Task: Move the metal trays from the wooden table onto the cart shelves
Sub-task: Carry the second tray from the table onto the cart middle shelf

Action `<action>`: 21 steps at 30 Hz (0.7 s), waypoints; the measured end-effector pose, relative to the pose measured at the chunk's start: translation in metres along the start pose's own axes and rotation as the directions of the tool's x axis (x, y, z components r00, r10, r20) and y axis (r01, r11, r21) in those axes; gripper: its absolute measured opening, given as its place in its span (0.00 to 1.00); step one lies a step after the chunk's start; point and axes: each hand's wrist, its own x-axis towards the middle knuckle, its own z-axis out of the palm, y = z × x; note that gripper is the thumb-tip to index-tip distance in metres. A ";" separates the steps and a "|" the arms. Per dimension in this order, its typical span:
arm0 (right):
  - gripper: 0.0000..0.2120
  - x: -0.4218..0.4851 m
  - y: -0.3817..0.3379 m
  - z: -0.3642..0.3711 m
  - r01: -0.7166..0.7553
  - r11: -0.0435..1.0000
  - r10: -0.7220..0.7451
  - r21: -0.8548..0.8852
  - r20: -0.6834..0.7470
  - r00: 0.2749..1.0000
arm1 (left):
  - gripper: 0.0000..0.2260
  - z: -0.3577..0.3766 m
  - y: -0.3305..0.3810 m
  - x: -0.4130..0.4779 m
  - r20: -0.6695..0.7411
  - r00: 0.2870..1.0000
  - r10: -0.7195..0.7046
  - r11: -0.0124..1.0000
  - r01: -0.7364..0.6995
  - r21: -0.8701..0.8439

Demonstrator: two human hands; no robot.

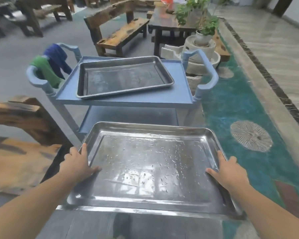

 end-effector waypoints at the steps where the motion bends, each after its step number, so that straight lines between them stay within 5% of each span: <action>1: 0.45 0.008 -0.012 0.001 0.016 1.000 -0.016 -0.004 0.004 1.000 | 0.58 0.004 -0.008 0.006 0.015 1.000 -0.015 1.000 0.015 0.002; 21: 0.39 0.161 -0.208 0.019 0.029 0.998 -0.021 -0.064 0.121 0.992 | 0.52 0.027 -0.077 0.251 0.199 0.980 0.030 0.999 -0.035 0.019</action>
